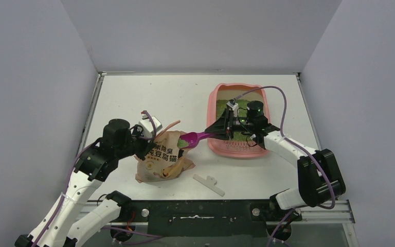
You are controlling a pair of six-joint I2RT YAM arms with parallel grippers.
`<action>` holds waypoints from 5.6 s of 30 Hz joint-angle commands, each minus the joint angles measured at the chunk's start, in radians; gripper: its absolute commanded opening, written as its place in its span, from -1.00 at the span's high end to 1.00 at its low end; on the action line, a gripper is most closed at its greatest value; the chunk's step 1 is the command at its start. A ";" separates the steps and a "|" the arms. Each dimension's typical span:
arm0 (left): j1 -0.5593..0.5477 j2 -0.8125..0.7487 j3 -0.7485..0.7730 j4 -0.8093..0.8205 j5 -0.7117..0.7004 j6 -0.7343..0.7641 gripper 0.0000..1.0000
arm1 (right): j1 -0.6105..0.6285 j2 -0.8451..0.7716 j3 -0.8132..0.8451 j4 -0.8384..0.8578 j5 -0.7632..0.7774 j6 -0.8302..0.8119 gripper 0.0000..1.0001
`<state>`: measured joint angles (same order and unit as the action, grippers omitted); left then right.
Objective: Fill the litter box with clean litter
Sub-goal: 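Scoop the cat litter from the cat litter bag, then pour the cat litter into the litter box.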
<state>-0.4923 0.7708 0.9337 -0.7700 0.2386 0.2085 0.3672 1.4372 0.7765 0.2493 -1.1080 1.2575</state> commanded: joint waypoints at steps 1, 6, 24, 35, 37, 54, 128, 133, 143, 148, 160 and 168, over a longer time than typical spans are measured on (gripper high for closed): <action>-0.012 -0.021 0.051 0.153 0.034 -0.028 1.00 | 0.000 -0.048 0.023 0.012 -0.021 -0.027 1.00; -0.014 -0.017 0.054 0.153 0.030 -0.028 1.00 | 0.093 0.023 -0.023 0.325 0.059 0.185 1.00; -0.020 -0.020 0.051 0.157 0.012 -0.021 1.00 | 0.018 -0.024 -0.069 0.293 0.026 0.167 1.00; -0.021 -0.034 0.039 0.169 0.004 -0.023 1.00 | -0.041 -0.096 -0.012 0.080 -0.029 0.030 1.00; -0.020 -0.038 0.039 0.168 0.002 -0.024 1.00 | -0.049 -0.101 -0.015 0.093 -0.034 0.038 1.00; -0.022 -0.037 0.039 0.190 -0.010 -0.029 1.00 | -0.162 -0.184 -0.059 0.060 -0.084 0.002 1.00; -0.022 -0.160 0.027 0.218 -0.184 -0.022 -0.29 | -0.643 -0.383 -0.020 -0.595 0.235 -0.413 1.00; -0.022 -0.150 0.020 0.243 -0.173 -0.032 -0.29 | -0.742 -0.449 -0.028 -0.732 0.158 -0.490 1.00; -0.022 -0.155 0.014 0.248 -0.160 -0.042 -0.29 | -0.786 -0.456 0.036 -0.900 0.134 -0.589 1.00; -0.022 -0.157 0.009 0.250 -0.165 -0.037 -0.30 | -0.783 -0.455 0.024 -0.850 0.087 -0.537 1.00; -0.022 -0.170 0.011 0.229 -0.176 -0.025 -0.30 | -0.800 -0.452 0.203 -1.113 0.371 -0.752 1.00; -0.022 -0.178 0.000 0.230 -0.186 -0.021 -0.31 | -0.797 -0.442 0.280 -1.126 0.415 -0.784 1.00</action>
<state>-0.5098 0.6003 0.9298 -0.5865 0.0601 0.1799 -0.4259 1.0050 0.9993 -0.8795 -0.7277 0.5095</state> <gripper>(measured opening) 0.655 0.280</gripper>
